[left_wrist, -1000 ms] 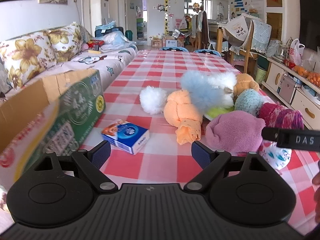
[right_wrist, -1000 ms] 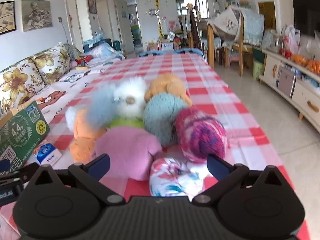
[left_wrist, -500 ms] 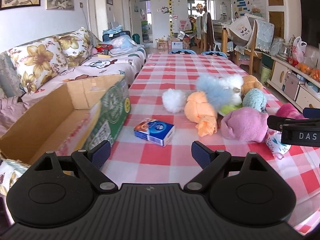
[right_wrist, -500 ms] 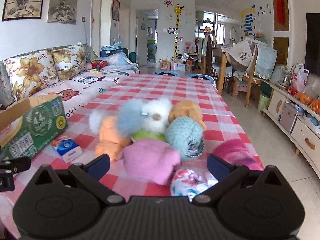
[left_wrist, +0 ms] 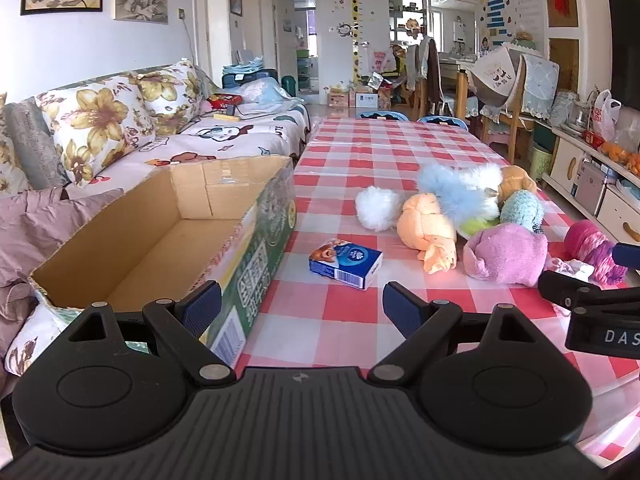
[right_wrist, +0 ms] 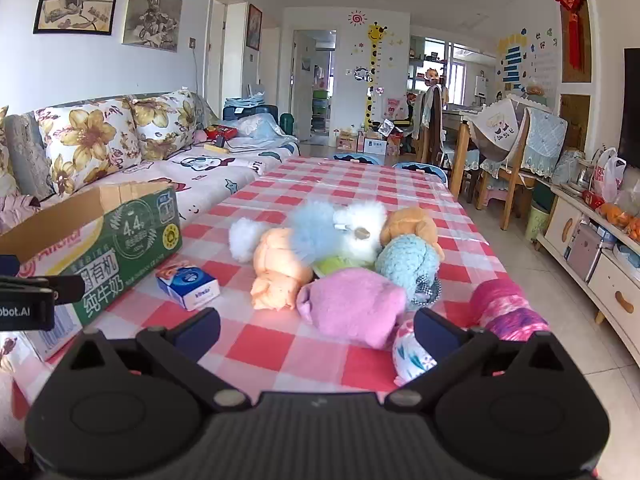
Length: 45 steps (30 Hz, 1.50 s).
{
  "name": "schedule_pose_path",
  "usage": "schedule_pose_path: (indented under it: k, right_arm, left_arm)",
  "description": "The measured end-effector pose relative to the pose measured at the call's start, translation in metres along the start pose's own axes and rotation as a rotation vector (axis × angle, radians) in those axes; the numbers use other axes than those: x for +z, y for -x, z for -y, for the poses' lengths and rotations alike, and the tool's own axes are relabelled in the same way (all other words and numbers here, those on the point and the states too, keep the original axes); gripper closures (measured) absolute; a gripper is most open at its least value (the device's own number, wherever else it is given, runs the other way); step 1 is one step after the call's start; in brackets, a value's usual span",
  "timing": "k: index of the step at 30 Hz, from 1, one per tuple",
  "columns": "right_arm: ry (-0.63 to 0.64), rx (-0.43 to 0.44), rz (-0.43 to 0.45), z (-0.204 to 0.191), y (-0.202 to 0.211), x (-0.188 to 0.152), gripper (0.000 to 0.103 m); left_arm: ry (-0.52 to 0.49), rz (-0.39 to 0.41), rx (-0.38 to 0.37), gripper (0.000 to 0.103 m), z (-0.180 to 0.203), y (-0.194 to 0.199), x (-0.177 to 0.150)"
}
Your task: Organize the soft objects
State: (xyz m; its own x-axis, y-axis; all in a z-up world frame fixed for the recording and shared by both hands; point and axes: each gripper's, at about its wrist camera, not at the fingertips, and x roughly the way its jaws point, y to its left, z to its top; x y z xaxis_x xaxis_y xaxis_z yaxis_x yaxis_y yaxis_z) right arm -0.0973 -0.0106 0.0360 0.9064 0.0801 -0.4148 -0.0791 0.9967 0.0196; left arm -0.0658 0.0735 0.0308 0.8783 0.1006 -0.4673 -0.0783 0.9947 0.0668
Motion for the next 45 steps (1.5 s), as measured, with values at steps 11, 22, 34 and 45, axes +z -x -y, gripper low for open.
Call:
schedule_pose_path:
  k: [11,22,34,45]
  right_arm:
    - [-0.036,0.026,0.007,-0.014,0.023,-0.005,0.001]
    - [-0.020,0.088,0.040,-0.038,0.046,-0.004,0.001]
    - [-0.017,0.116,0.047,-0.039,0.049,-0.001,0.001]
    - [-0.036,0.101,-0.007,-0.013,0.034,-0.009,0.001]
  left_arm:
    - [-0.012,0.019,0.030,0.000,-0.007,0.022,0.000]
    - [0.021,0.043,0.076,0.000,-0.032,0.047,-0.001]
    - [0.036,0.053,0.093,0.000,-0.037,0.053,0.003]
    - [0.014,0.059,0.033,0.000,-0.024,0.045,0.006]
